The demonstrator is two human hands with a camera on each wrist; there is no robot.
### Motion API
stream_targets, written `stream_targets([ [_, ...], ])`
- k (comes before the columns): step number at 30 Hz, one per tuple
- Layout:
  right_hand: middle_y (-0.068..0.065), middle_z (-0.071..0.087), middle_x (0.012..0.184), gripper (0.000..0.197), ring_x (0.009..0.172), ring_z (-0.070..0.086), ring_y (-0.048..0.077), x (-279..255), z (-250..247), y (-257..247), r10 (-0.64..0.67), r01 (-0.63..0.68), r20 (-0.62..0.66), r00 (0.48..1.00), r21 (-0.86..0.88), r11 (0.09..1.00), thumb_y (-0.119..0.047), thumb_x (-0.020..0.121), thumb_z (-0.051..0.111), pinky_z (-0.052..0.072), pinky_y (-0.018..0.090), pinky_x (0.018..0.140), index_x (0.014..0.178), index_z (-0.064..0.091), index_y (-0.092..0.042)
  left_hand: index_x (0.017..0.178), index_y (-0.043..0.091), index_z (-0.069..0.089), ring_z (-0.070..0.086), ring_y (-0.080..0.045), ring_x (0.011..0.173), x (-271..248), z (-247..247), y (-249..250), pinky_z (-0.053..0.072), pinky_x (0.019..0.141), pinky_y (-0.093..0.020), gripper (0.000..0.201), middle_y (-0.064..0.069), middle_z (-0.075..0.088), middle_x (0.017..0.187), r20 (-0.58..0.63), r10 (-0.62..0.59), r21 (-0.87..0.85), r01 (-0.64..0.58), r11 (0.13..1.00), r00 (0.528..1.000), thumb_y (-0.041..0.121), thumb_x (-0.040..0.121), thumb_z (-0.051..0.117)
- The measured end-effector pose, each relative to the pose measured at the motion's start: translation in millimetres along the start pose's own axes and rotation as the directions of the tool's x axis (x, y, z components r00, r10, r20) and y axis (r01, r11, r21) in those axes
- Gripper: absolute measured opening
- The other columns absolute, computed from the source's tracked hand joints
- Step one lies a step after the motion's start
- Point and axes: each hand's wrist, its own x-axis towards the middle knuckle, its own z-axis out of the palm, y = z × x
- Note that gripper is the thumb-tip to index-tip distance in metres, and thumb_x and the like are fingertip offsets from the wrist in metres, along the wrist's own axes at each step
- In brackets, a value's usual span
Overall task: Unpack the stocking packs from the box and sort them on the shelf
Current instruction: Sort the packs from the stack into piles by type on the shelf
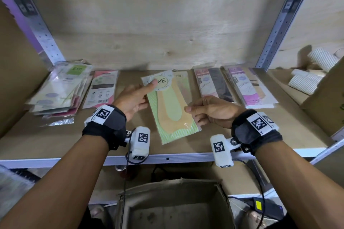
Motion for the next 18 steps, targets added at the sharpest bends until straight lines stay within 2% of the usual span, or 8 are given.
stream_targets([
  [2, -0.005, 0.037, 0.059, 0.012, 0.050, 0.038, 0.008, 0, 7, -4, -0.005, 0.006, -0.035, 0.999, 0.032, 0.999, -0.020, 0.087, 0.072, 0.044, 0.017, 0.047, 0.089, 0.070, -0.008, 0.113, 0.012, 0.071, 0.073, -0.016, 0.100, -2, 5, -3, 0.054, 0.097, -0.038, 0.031, -0.002, 0.077, 0.105, -0.056, 0.021, 0.007, -0.021, 1.000, 0.998, 0.029, 0.087, 0.075],
  [3, -0.004, 0.038, 0.060, 0.026, 0.051, 0.039, 0.008, 2, 7, -4, -0.025, 0.029, -0.078, 0.997, 0.047, 0.998, -0.026, 0.084, 0.074, 0.046, 0.018, 0.048, 0.101, 0.069, -0.006, 0.110, 0.012, 0.073, 0.074, -0.015, 0.098, -4, 8, -5, 0.055, 0.094, -0.036, 0.027, -0.001, 0.078, 0.104, -0.040, 0.030, 0.032, -0.029, 0.999, 0.999, 0.026, 0.087, 0.075],
  [4, -0.004, 0.041, 0.061, 0.032, 0.050, 0.042, 0.009, 5, 6, -4, -0.047, 0.057, -0.126, 0.991, 0.075, 0.996, -0.029, 0.083, 0.075, 0.049, 0.019, 0.049, 0.103, 0.070, -0.004, 0.108, 0.013, 0.073, 0.074, -0.014, 0.097, -5, 12, -6, 0.057, 0.089, -0.033, 0.024, 0.000, 0.078, 0.104, 0.002, 0.031, 0.059, -0.031, 0.998, 1.000, 0.024, 0.087, 0.075],
  [6, -0.002, 0.047, 0.063, 0.021, 0.050, 0.048, 0.010, 6, 6, -6, -0.092, 0.111, -0.204, 0.975, 0.080, 0.991, -0.031, 0.085, 0.075, 0.052, 0.021, 0.050, 0.085, 0.068, -0.012, 0.109, 0.014, 0.074, 0.074, -0.013, 0.097, -8, 20, -6, 0.059, 0.076, -0.025, 0.023, 0.001, 0.078, 0.105, 0.089, 0.032, 0.085, -0.040, 0.996, 0.996, 0.022, 0.087, 0.075],
  [8, 0.001, 0.046, 0.066, 0.022, 0.053, 0.047, 0.012, 9, 3, -4, -0.089, 0.109, -0.227, 0.970, 0.077, 0.991, -0.028, 0.086, 0.074, 0.053, 0.021, 0.051, 0.089, 0.064, -0.008, 0.111, 0.012, 0.073, 0.074, -0.013, 0.096, -8, 26, -6, 0.058, 0.070, -0.021, 0.024, -0.001, 0.077, 0.106, 0.105, 0.053, 0.068, -0.060, 0.996, 0.993, 0.019, 0.088, 0.074],
  [11, 0.002, 0.048, 0.068, 0.029, 0.057, 0.049, 0.013, 9, -1, -2, -0.044, 0.056, -0.147, 0.988, 0.081, 0.995, -0.021, 0.086, 0.075, 0.055, 0.023, 0.056, 0.104, 0.063, -0.003, 0.111, 0.010, 0.073, 0.074, -0.013, 0.094, -6, 25, -5, 0.057, 0.072, -0.022, 0.024, -0.002, 0.078, 0.104, 0.013, 0.076, 0.029, -0.077, 0.997, 0.997, 0.018, 0.088, 0.073],
  [15, 0.001, 0.061, 0.063, 0.020, 0.057, 0.062, 0.012, 1, -2, -1, 0.024, -0.025, 0.042, 0.999, 0.020, 1.000, -0.015, 0.080, 0.078, 0.058, 0.024, 0.059, 0.091, 0.068, -0.002, 0.112, 0.008, 0.072, 0.074, -0.011, 0.085, 2, 10, -1, 0.057, 0.066, -0.022, 0.026, -0.004, 0.077, 0.103, -0.135, 0.065, -0.047, -0.072, 0.996, 0.989, 0.017, 0.087, 0.074],
  [18, 0.018, 0.075, 0.087, 0.029, 0.081, 0.076, 0.027, -8, -3, -3, 0.094, -0.085, 0.155, 0.983, -0.068, 0.994, -0.018, 0.075, 0.078, 0.061, 0.027, 0.066, 0.096, 0.070, 0.000, 0.114, 0.006, 0.071, 0.075, -0.009, 0.082, 5, 2, 1, 0.057, 0.062, -0.021, 0.029, -0.004, 0.077, 0.103, -0.165, 0.070, -0.054, -0.080, 0.995, 0.984, 0.016, 0.087, 0.074],
])
